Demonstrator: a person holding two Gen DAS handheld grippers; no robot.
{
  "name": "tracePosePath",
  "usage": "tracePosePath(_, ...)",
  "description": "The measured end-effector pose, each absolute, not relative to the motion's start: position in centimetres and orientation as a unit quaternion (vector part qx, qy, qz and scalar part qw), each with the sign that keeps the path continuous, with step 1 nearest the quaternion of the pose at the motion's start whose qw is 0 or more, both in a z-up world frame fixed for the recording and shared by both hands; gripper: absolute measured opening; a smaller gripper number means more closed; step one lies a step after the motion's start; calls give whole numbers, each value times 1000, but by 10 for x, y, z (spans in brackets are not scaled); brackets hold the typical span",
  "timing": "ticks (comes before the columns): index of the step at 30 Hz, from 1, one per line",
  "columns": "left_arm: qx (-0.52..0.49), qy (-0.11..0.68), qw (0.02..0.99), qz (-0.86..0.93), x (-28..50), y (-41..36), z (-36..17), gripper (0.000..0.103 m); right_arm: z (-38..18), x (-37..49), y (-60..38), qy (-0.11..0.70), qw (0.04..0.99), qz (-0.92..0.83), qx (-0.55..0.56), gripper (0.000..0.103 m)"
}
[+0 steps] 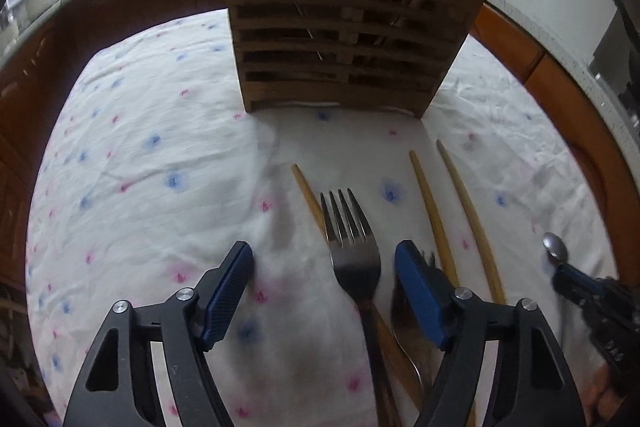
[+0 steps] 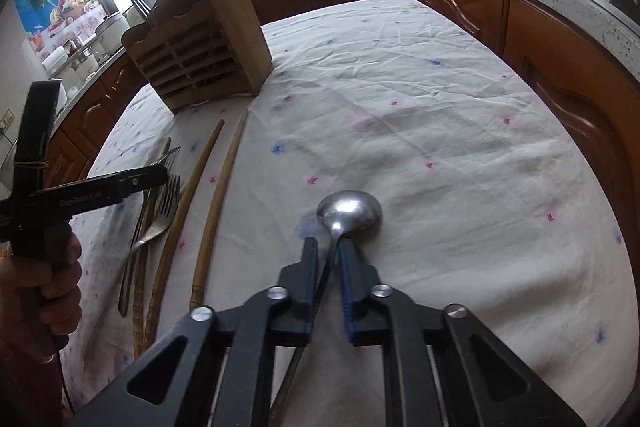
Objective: Organize utensils
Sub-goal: 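Grasp a metal fork with the left tool while the right tool grasps a metal spoon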
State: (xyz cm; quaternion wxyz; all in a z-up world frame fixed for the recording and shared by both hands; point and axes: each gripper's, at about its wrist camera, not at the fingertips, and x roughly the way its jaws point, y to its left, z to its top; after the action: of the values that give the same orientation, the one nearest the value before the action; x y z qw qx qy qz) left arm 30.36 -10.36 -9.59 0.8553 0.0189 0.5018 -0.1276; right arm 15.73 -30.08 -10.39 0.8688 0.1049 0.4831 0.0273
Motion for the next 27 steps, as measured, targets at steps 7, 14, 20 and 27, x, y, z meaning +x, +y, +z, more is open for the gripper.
tracePosePath(7,40,492,860,-131,308,-107,-98,25,-104,161,-301,477,870,40,114,6)
tracePosePath(14,-5,481,865,-143,285,-83,-81,23,-93,159,-294,464,876,58,115,3)
tracePosePath(20,-47,449,878,-158,252,-59,-53,20,-74,155,-290,442,884,80,128,2)
tracePosePath(27,-68,417,891,-164,218,-33,-22,3,-54,151,-277,418,894,100,126,2)
